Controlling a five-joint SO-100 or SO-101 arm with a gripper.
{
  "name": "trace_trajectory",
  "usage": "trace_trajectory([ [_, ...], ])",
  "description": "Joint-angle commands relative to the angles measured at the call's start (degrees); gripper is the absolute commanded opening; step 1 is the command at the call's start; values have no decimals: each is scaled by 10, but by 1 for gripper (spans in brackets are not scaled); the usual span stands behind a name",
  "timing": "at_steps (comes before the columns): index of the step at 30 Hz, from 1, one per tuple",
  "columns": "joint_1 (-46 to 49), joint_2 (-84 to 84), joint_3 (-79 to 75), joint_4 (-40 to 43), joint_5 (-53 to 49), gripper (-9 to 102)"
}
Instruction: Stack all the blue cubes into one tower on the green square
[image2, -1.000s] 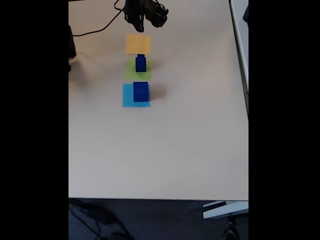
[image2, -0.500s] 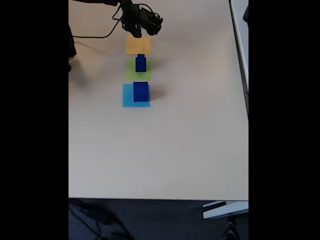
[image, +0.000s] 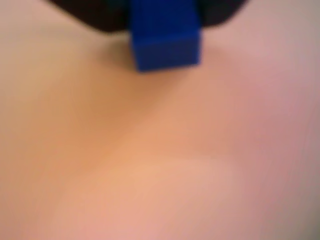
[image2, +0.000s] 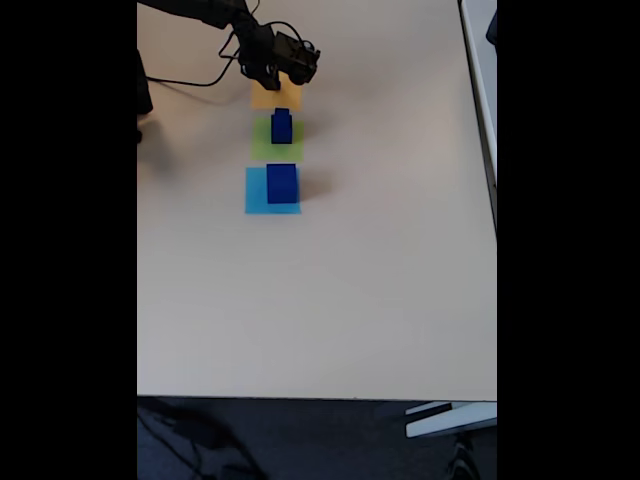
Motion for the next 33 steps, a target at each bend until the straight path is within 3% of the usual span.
trace_trajectory([
  [1, 9, 32, -1, -13, -11, 2],
  [15, -9, 18, -42, -27, -19, 18],
  [24, -18, 11, -120, -22, -54, 22],
  [33, 33, 11, -265, 105, -120, 24],
])
